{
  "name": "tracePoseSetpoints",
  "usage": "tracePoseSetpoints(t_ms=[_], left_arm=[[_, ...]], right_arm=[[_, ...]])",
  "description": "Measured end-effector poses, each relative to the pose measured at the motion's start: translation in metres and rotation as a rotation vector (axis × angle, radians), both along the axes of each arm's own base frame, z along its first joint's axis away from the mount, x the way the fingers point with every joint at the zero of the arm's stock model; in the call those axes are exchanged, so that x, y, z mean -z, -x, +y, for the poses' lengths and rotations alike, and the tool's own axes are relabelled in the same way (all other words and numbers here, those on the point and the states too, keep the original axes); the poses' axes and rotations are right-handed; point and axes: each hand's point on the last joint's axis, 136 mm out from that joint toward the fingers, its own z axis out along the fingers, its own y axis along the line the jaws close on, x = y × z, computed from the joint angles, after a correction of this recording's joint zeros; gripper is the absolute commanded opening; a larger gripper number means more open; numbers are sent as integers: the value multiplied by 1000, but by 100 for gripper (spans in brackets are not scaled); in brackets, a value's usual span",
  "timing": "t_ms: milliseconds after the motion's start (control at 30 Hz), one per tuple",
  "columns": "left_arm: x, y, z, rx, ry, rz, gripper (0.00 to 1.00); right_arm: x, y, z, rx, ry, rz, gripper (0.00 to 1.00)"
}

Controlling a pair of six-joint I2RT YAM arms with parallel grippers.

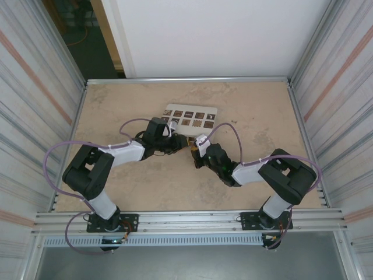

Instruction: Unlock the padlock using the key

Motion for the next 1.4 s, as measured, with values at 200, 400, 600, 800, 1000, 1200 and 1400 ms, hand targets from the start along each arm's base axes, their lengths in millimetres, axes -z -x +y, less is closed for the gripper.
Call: tracePoseSetpoints(t_ms=[200,400,600,800,1000,1200,1400], left_arm=[[-1,-1,0,-1,1,-2,5],[-3,-4,1,-7,4,-9,5],[-5,-7,1,-15,4,-19,5],[-5,-9,1,-21,2,-24,5],[-7,-10,1,-26,0,-30,5],[-6,-10,2,-27,-3,-28,5],[-6,-10,2,-26,-3,-26,5]], right_arm=[[-1,-2,1,-6,-5,3,0],[-4,-5,2,-12,-5,14,0],[-6,-9,3,-15,0,19,0],[-7,-12,3,-21,19,9,0],[-7,-14,3,-53,-26,62,0],[-6,-12,7,-75,-71,136,0],[-6,-12,7,-76,-90,153,0]])
